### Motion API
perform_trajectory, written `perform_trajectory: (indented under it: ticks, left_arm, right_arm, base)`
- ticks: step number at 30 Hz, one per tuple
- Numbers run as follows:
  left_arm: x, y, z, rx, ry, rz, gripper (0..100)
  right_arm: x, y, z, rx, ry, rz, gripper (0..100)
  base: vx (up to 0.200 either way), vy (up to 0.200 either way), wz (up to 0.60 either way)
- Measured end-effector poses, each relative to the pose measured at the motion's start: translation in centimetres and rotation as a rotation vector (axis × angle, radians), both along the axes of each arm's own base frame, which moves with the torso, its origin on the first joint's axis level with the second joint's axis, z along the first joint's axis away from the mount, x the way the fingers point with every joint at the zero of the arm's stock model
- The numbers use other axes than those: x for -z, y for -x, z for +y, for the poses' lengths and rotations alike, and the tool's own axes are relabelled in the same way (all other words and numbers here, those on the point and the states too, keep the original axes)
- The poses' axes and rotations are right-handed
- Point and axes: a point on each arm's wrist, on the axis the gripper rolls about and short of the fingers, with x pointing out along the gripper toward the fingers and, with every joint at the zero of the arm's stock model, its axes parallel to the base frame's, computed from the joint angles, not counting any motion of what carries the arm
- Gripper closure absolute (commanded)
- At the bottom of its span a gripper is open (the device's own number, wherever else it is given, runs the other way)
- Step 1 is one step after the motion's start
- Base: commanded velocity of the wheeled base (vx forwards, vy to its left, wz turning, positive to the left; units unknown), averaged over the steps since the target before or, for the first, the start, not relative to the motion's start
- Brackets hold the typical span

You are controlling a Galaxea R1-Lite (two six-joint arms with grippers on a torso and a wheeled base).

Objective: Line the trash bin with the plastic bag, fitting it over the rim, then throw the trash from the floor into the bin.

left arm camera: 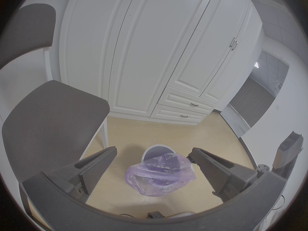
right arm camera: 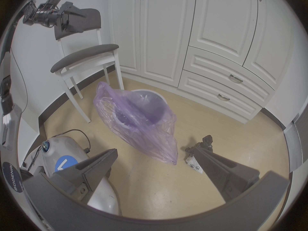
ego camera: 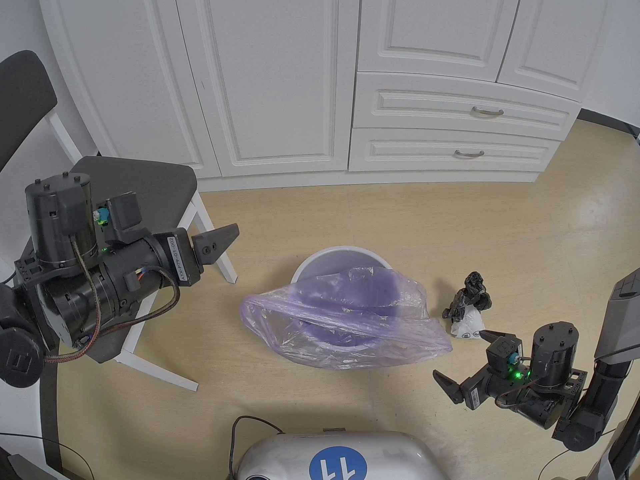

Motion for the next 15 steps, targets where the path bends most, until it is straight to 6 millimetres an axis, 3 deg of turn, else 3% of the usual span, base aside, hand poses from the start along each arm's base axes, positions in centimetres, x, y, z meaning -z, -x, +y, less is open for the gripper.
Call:
perform_trajectory:
  ticks: [9,15]
  left_arm:
    - [-0.9,0.6,0.8,-0.016,0.013,-0.029,0]
    - [-1.5,1.2,1.2,-0.015,0.026,-0.051,0]
  right_arm:
    - [0.9,0.7,0.0,-0.017,0.033,0.046,0]
    - [0.4,1.0,-0.1,-0.012,0.028,0.03,0]
  base:
    - [0.0,0.0,0.0]
    - [0.0,0.0,0.0]
